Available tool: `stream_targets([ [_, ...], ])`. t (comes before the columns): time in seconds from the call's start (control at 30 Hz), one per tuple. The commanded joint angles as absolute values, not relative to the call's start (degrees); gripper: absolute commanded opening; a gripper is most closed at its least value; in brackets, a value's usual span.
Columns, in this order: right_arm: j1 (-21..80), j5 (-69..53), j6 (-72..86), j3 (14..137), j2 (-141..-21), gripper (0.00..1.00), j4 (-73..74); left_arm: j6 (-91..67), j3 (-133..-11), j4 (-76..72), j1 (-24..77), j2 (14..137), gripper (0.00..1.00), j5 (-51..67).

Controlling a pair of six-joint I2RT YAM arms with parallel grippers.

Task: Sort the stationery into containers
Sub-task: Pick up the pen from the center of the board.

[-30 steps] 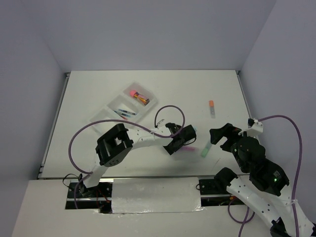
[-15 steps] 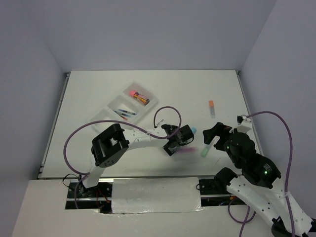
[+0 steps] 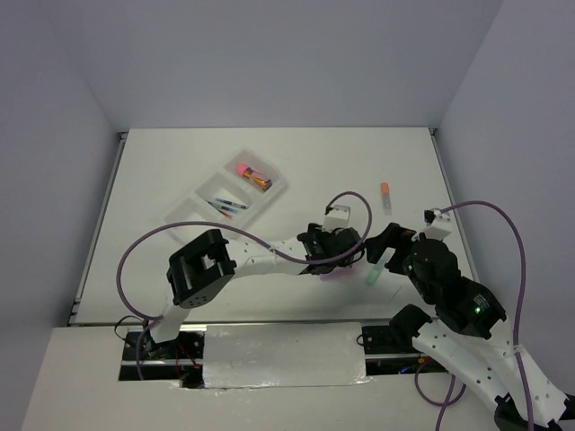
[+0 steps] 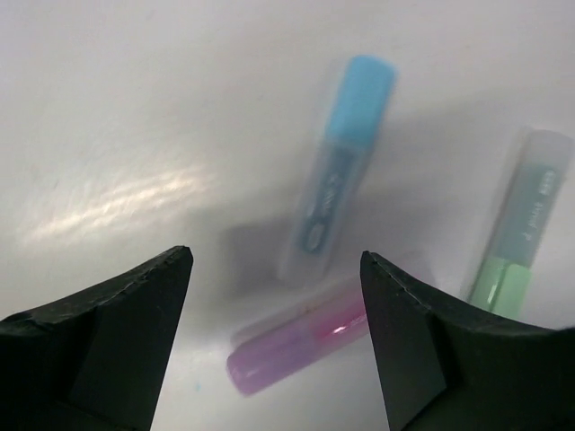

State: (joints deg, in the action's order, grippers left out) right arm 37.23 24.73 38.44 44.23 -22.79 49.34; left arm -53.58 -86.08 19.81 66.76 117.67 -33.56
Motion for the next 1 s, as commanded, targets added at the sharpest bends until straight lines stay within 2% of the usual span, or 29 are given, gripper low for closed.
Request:
stream_targets([
  [0.0,37.2,25.0,37.2,45.9,-23.1,0.99,47.9,-33.8,-88.6,8.4,66.2,120.1,0.88,-30.8],
  [0.17,37.2,24.4,36.6,46.3,-23.2,0.99,48.3,-31.9,-92.4,5.6,64.3,123.5,0.88,-25.8],
  [0.23,37.2,24.4,36.5,46.5,-23.1,0.99,48.9,-32.7,-94.6,8.4,62.7,126.4,0.84,-24.4],
  [0.27,37.2,24.6,36.3,46.7,-22.9,0.99,49.0,-32.4,-95.7,9.0,62.3,127.0,0.78,-22.8],
  [0.37,37.1,25.0,36.1,47.7,-22.2,0.99,50.2,-31.5,-96.2,8.2,61.1,129.1,0.67,-19.4],
  [0.43,37.1,25.2,35.9,49.0,-21.6,0.99,50.7,-31.3,-97.8,9.5,60.6,130.9,0.63,-18.2],
  [0.57,37.2,25.3,35.8,51.5,-20.4,0.99,51.9,-30.3,-100.4,13.4,60.6,133.0,0.44,-17.1],
  [0.67,37.1,25.2,35.7,53.1,-19.5,0.99,52.5,-29.8,-101.2,16.4,60.5,133.9,0.36,-17.0],
  [0.73,37.2,25.0,35.7,53.5,-18.8,0.99,52.6,-29.8,-100.3,17.0,60.5,133.7,0.21,-17.4],
  [0.77,37.2,25.0,35.6,53.7,-18.6,0.99,52.4,-30.3,-99.7,17.0,60.2,133.2,0.1,-17.9],
  [0.8,37.2,24.8,35.6,53.8,-18.5,0.99,52.4,-30.8,-99.2,17.5,60.0,132.2,0.04,-19.3],
  [0.87,37.1,24.4,35.4,53.9,-18.5,0.99,52.4,-32.9,-96.9,18.2,59.3,130.1,0.0,-20.7],
  [0.97,37.2,23.8,34.7,53.3,-19.1,0.99,51.3,-34.9,-91.0,15.2,57.0,121.8,0.0,-23.0],
])
